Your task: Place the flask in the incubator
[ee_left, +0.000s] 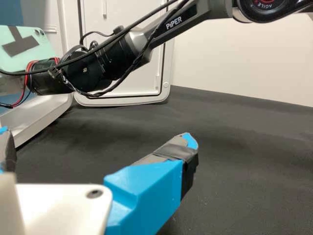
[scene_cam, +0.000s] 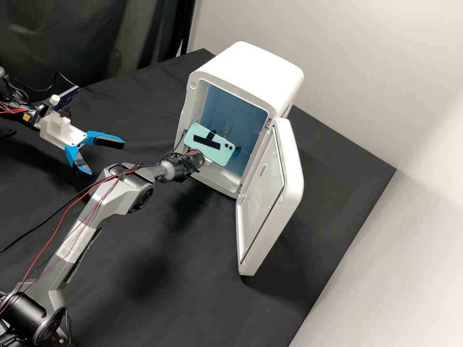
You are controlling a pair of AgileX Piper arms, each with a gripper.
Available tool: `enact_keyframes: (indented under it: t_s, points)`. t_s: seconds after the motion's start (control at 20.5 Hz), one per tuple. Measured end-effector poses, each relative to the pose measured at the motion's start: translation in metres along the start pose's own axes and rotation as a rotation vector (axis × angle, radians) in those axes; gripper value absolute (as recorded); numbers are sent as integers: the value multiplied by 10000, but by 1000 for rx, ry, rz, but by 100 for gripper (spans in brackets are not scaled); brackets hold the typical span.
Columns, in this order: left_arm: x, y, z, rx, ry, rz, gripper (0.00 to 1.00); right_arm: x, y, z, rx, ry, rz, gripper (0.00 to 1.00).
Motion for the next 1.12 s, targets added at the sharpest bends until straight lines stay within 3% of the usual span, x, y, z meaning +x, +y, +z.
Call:
enact_keyframes:
  t_s: [0.49, 1.12]
  points:
    - [0, 0, 0, 0, 0, 0, 100, 2, 2, 14, 8, 24, -38, 100]
    - [0, 0, 0, 0, 0, 0, 100, 3, 12, 26, 27, 21, -38, 100]
